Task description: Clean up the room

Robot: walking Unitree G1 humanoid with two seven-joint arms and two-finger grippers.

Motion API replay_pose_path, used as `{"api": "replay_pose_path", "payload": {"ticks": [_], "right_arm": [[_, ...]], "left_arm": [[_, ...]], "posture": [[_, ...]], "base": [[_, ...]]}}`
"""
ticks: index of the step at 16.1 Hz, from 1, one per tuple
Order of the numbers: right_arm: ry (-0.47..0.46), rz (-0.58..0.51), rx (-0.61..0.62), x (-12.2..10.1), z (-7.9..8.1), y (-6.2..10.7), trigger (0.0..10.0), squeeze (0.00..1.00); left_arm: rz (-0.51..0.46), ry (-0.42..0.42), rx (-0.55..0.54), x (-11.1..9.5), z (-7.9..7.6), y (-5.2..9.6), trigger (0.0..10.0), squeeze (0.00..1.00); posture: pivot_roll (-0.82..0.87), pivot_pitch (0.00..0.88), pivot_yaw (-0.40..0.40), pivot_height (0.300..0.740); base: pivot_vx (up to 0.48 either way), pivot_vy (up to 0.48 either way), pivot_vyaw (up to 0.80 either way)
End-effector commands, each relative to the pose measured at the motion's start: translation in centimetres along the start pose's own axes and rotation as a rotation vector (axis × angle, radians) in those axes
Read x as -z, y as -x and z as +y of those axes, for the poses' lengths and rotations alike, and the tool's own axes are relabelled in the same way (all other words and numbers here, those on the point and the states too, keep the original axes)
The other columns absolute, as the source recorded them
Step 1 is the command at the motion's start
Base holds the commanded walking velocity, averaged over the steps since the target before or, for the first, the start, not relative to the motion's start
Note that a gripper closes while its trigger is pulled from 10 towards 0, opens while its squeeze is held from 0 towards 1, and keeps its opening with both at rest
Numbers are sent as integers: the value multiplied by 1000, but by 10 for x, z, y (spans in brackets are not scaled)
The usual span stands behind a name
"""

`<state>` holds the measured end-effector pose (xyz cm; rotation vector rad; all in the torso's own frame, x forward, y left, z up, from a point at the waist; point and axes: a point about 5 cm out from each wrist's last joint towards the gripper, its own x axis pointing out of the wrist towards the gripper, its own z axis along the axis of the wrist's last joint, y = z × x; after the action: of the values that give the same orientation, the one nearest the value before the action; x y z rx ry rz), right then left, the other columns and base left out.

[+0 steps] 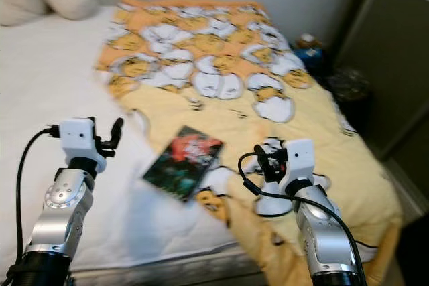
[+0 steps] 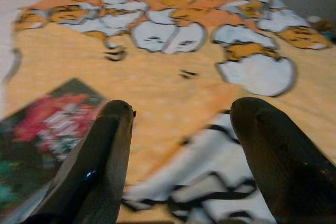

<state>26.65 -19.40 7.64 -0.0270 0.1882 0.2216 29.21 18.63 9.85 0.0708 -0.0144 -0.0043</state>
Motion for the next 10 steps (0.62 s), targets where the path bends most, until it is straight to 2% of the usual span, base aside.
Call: {"api": "replay_pose_path", "payload": {"ticks": [1, 10], "right_arm": [[3, -7, 2, -3, 0, 2, 10000, 0], [-8, 6, 12, -1, -1, 4, 10000, 0]], "left_arm": [[13, 7, 10, 1, -2, 0, 10000, 0], [20, 1, 30, 1, -8, -3, 10000, 0]], "posture": [[-102, 0, 3, 740], [-110, 0, 8, 740]], "base": [[0, 0, 0], [0, 0, 0]]}}
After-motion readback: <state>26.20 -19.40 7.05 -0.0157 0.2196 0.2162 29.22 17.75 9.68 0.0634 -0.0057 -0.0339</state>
